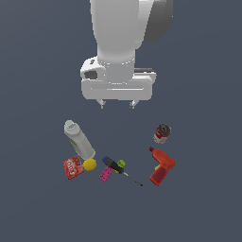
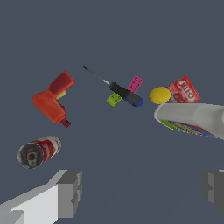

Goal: Pick up a designated object from a clutter of objects.

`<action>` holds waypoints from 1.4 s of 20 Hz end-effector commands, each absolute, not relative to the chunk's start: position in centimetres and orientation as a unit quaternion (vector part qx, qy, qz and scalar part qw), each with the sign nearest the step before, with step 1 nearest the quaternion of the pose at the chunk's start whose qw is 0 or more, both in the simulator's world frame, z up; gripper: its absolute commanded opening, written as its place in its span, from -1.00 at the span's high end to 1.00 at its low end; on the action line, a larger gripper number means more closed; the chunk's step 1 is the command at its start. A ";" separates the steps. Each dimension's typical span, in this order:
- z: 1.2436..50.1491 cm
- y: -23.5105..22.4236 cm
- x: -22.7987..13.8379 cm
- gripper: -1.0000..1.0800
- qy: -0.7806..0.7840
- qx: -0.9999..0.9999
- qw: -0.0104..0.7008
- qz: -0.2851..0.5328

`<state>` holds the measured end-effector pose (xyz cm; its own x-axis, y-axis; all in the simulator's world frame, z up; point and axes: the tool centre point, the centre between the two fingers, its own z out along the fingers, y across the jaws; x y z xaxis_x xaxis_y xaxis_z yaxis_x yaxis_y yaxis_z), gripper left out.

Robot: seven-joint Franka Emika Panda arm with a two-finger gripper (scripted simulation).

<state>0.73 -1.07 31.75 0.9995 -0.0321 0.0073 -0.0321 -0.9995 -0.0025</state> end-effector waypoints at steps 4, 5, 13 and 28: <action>31.9 -0.5 0.8 -0.92 0.013 -1.000 0.004 -0.005; 32.0 -0.1 0.8 -0.92 0.012 -1.000 0.006 -0.006; 32.4 2.1 0.9 -0.92 0.002 -1.000 0.016 -0.012; 26.1 8.2 0.8 -0.92 -0.002 -1.000 0.003 -0.007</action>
